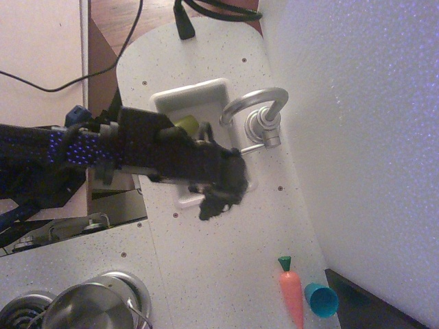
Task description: Turn faucet left
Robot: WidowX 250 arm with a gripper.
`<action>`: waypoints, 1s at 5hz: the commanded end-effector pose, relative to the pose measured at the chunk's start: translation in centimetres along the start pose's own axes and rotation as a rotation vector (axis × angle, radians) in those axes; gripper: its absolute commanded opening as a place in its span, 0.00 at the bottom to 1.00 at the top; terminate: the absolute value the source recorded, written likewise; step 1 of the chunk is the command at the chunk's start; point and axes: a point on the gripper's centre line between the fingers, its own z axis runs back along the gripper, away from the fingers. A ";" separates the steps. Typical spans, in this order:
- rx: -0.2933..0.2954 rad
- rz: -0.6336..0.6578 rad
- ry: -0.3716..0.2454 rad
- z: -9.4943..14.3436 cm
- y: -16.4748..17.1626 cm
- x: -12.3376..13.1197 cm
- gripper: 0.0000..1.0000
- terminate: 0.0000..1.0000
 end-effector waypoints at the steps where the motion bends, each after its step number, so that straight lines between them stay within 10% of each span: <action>1: 0.042 -0.037 -0.047 2.1 0.3 0.6 1.00 0.00; 5: 0.121 0.183 -0.185 5.2 6.4 -1.7 1.00 0.00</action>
